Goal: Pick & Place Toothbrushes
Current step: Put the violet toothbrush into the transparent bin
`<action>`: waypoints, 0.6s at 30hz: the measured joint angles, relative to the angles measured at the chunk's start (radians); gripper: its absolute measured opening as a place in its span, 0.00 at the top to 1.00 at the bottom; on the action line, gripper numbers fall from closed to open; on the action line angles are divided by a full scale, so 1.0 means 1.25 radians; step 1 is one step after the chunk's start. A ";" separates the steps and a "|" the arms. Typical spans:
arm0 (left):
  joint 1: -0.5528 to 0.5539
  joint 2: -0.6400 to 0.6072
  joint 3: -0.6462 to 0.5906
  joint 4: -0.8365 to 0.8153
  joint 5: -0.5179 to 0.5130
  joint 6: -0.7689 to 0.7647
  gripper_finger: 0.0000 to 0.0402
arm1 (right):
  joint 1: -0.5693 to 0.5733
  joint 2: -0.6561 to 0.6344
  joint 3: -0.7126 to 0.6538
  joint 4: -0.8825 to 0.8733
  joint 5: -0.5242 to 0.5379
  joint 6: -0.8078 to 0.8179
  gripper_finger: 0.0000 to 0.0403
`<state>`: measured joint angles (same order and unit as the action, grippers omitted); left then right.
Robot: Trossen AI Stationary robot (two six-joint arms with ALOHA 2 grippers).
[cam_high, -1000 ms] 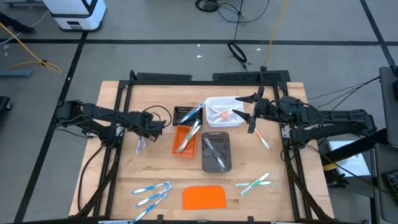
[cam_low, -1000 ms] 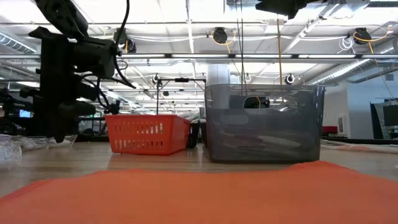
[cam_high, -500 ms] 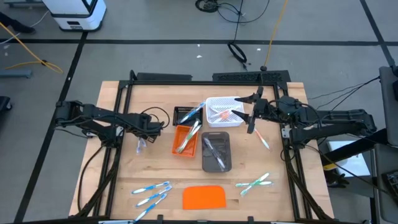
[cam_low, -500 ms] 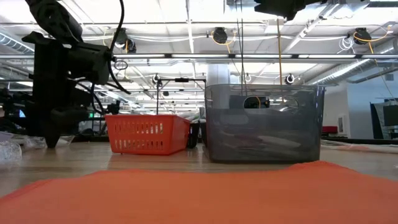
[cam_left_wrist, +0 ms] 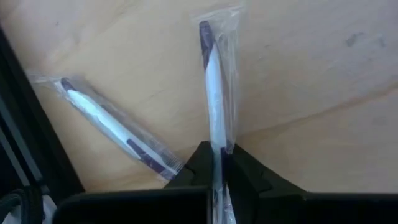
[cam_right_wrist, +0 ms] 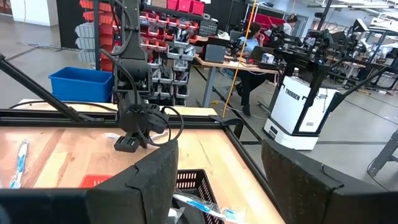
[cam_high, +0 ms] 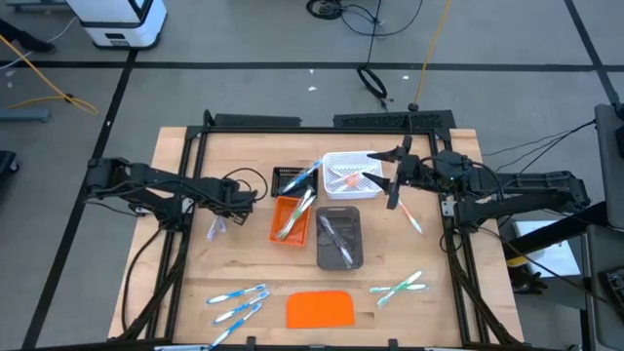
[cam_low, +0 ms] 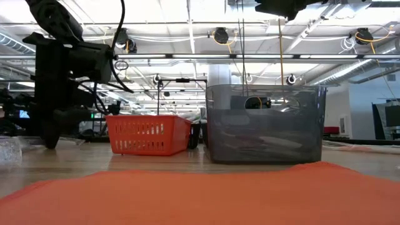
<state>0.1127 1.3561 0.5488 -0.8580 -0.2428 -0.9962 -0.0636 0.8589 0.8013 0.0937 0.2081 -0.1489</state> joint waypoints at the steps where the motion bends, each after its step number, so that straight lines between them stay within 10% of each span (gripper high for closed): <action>1: 0.000 -0.003 0.000 0.001 0.000 0.000 0.96 | 0.000 0.000 0.000 0.000 0.000 -0.001 0.44; 18: 0.000 -0.135 0.077 -0.003 -0.051 0.065 0.97 | 0.000 0.000 0.000 0.000 0.000 -0.001 0.44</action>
<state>0.1123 1.1874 0.6447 -0.8613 -0.3070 -0.9144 -0.0639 0.8589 0.8013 0.0937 0.2085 -0.1505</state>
